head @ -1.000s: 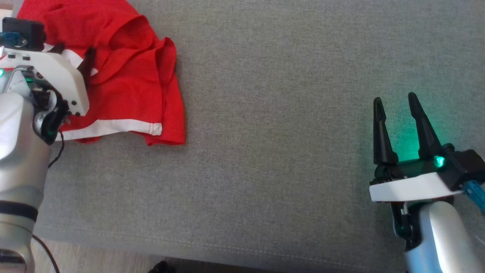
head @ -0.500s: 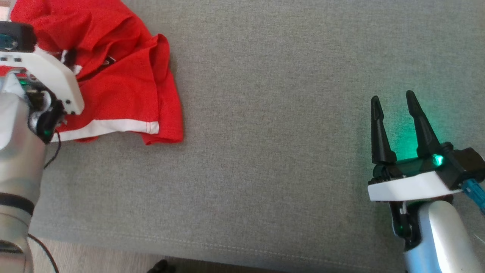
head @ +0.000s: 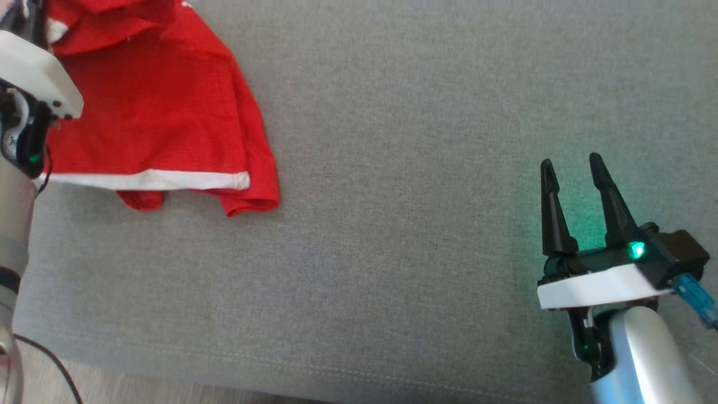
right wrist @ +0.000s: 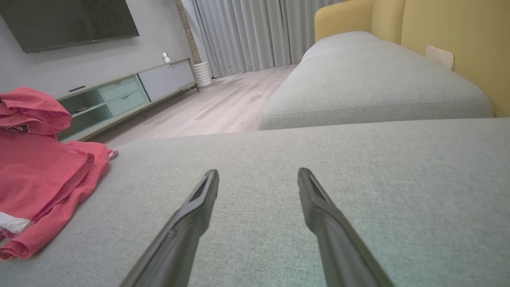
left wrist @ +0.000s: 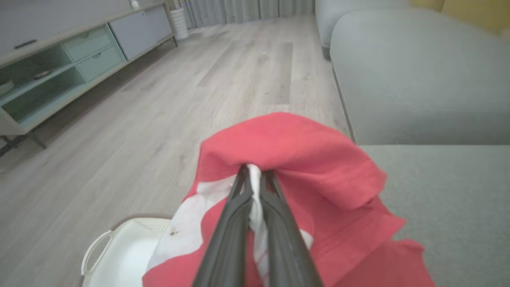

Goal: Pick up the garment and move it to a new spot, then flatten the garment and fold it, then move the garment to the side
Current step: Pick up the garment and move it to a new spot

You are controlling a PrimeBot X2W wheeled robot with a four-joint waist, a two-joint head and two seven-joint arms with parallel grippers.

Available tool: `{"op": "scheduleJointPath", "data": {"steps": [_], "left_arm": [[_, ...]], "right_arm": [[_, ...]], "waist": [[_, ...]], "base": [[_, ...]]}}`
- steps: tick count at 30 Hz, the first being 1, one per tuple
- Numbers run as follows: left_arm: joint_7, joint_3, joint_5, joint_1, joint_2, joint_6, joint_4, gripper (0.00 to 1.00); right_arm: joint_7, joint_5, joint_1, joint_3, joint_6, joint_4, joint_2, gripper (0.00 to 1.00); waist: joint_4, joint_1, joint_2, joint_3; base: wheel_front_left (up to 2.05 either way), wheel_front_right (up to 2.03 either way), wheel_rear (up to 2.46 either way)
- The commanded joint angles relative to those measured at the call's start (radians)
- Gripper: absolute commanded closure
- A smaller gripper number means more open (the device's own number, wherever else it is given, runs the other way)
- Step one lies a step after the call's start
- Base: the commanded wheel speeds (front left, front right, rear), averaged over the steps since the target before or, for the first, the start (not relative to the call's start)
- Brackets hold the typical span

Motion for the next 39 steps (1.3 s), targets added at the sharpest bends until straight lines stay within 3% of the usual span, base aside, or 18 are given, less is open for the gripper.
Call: {"op": "scheduleJointPath", "data": {"steps": [1, 11, 19, 30, 39], "left_arm": [[-0.034, 0.040, 0.006, -0.050, 0.073, 0.012, -0.044, 1.00], [-0.094, 0.060, 0.000, -0.029, 0.070, 0.043, -0.249, 1.00], [-0.011, 0.031, -0.029, 0.042, 0.020, 0.074, -0.487, 1.00], [0.115, -0.062, -0.034, 0.112, -0.099, 0.161, -0.789, 1.00], [0.160, -0.164, 0.024, 0.109, -0.164, 0.192, -0.802, 1.00]], "right_arm": [[-0.013, 0.013, 0.006, 0.035, -0.001, -0.021, -0.003, 0.00], [-0.035, 0.052, 0.024, 0.053, -0.001, 0.024, -0.003, 0.00], [-0.047, 0.085, 0.012, 0.068, -0.001, 0.044, -0.003, 0.00], [-0.053, 0.128, -0.027, 0.124, -0.001, 0.051, -0.003, 0.00], [-0.053, 0.171, -0.066, 0.169, -0.001, 0.012, -0.003, 0.00]], "waist": [[0.009, -0.0001, 0.0000, -0.037], [0.010, -0.0001, 0.0000, -0.134], [-0.052, -0.0001, 0.0000, -0.181], [-0.259, -0.0001, 0.0000, -0.171], [-0.441, -0.0001, 0.0000, -0.114]], "base": [[0.00, 0.00, 0.00], [0.00, 0.00, 0.00], [0.00, 0.00, 0.00], [0.00, 0.00, 0.00], [0.00, 0.00, 0.00]]}}
